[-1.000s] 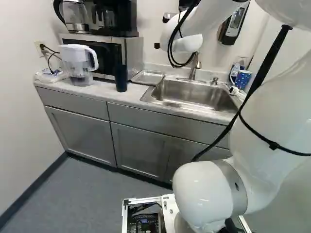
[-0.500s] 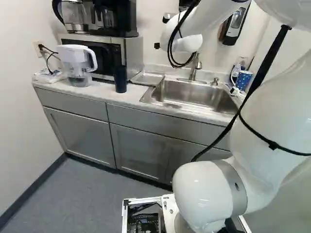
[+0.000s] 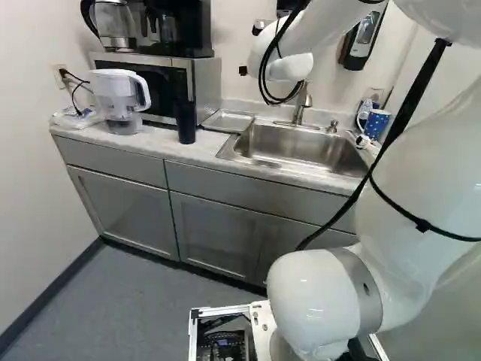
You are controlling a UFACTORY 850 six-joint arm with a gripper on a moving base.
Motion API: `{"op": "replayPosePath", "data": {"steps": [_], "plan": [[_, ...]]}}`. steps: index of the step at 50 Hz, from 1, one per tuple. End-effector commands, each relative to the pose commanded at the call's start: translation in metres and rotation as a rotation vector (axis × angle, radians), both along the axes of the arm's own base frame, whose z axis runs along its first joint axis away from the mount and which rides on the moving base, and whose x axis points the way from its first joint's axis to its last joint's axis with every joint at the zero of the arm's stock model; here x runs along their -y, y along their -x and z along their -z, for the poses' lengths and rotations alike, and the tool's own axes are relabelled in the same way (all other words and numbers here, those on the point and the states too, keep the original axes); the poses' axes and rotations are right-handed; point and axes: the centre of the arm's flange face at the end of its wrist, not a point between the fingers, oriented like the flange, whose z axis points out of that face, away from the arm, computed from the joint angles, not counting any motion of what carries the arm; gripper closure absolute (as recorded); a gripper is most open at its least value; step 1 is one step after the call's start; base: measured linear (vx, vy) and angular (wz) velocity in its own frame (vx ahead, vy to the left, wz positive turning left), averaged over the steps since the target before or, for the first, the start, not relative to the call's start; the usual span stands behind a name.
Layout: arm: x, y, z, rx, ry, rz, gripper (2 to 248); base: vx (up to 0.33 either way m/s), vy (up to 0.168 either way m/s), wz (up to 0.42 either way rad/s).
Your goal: Rinse the cup and place it in the tray
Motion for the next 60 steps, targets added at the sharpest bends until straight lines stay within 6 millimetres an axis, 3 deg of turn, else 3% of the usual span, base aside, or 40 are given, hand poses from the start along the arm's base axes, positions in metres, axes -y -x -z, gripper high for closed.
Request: {"op": "replayPosePath", "data": {"steps": [60], "plan": [[0.057,-0.004,0.002,-0.025,-0.007,0.112,3,0.000,0.000,0.000]]}}
